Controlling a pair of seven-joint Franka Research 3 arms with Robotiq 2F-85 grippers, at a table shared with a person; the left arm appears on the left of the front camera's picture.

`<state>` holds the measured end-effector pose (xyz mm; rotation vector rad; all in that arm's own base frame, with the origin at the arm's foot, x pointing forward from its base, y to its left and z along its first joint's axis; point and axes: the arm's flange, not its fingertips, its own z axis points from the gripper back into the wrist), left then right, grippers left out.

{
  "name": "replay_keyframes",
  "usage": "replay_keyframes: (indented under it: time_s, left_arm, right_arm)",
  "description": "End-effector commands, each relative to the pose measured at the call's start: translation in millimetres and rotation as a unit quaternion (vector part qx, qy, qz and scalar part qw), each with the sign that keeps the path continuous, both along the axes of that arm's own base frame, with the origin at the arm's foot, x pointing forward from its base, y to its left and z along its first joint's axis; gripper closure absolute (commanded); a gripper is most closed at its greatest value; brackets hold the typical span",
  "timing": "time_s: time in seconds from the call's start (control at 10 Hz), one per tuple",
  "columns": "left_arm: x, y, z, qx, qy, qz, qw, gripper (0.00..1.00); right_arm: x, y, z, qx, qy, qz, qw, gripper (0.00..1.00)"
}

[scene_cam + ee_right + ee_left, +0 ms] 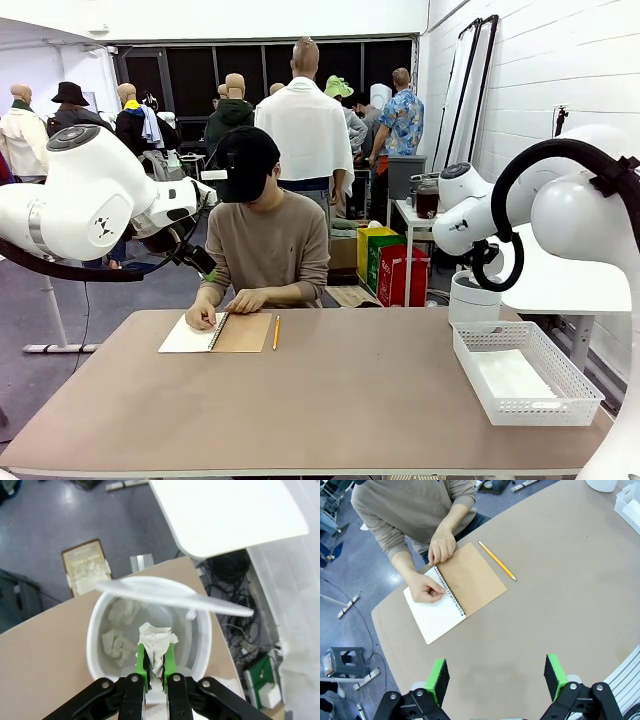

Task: Sort the paper based on its condition.
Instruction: If a person hands you a paper, place it in the Organizing basket , and if it's crumpled, put it in the Trash can.

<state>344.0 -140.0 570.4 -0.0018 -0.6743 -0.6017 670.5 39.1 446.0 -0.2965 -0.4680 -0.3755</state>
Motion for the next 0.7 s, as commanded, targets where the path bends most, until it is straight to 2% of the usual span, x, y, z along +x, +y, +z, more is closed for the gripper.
replay_keyframes:
  time_s: [0.0,0.5,0.6]
  left_arm:
    - [0,1,0,0.0,0.0,0.001,1.0,0.0]
    - [0,1,0,0.0,0.0,0.001,1.0,0.0]
    - [0,1,0,0.0,0.0,0.001,1.0,0.0]
  right_arm:
    - [14,1,-4,-0.019,-0.024,-0.02,0.999,0.86]
    - [29,-4,-13,-0.012,-0.013,-0.027,0.999,0.86]
    - [30,-5,-14,-0.009,-0.01,-0.026,1.0,0.76]
